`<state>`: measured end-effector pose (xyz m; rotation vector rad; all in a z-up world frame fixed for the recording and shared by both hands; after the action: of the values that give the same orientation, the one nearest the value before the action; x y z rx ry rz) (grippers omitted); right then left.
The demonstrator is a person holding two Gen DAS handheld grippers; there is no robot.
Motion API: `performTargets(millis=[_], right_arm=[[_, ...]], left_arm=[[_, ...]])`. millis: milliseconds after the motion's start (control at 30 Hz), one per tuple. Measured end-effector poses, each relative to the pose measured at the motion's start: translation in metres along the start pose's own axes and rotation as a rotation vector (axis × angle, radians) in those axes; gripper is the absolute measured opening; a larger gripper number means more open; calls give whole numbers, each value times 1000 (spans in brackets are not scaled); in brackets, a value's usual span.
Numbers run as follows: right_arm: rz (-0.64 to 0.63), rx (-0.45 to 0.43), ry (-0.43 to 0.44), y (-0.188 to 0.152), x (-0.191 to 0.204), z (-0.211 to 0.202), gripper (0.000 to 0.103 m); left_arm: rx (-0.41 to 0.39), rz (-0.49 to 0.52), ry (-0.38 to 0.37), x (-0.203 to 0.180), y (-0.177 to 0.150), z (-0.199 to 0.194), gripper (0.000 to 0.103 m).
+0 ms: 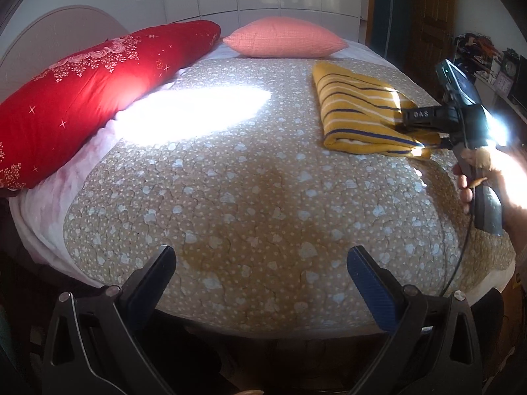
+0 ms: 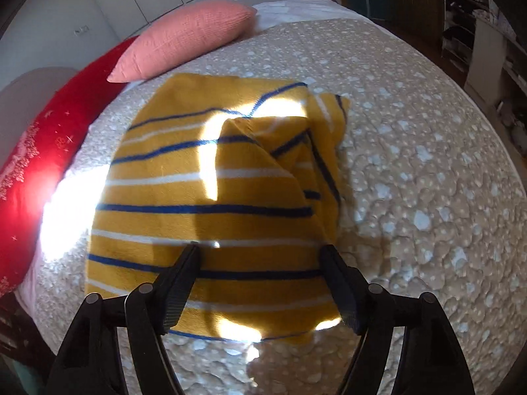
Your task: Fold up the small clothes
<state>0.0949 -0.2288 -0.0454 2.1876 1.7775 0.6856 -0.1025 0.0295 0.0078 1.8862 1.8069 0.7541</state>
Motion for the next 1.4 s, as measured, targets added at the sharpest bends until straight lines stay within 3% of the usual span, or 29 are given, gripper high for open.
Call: performTargets(millis=[133,300,367,500,600,733,967,1133,1400], right_arm=[[-84,-89,-46,-1,11,-33,86],[-158,-233,51,12,61,-65,86],[-181,-202,91,5,82,-54,86],[-224,-61,56,-31,94,-12,86],[-269,-96,27,-58,85,-28,86],[-231,-139,94,-103,52,-76,86],[-142,-241,-65,-151,-35,-129,88],[-96,-308,-27,-161,-37,-153,90],[4,-289,-32,-156,-57,-146,92]], left_arm=[[-10,-21,6,9,1,1,103],[-19,-23,-2,6,3,-2,103],[-20,-20,2,5,3,-3,103],[-20,-26,4,8,2,-3,103],[-49,-25,6,10,5,-9,103],[-104,-25,-1,2,13,-20,103],[-143,19,-48,-38,23,-33,103],[-167,101,-45,-67,25,-43,103],[-360,65,-74,-61,42,-84,103]])
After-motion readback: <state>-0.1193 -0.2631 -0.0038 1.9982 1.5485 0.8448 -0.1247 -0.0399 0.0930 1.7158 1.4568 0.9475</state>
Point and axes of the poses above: each gripper's, at about its wrist camera, not at the fingertips, and z roughly the way its jaws point, x to its left, y to its top, the point moved 10 cm from there along z, roughly the way its jaws point, and after that the axes turned 5 degrees about z, right-handed, at the moved point
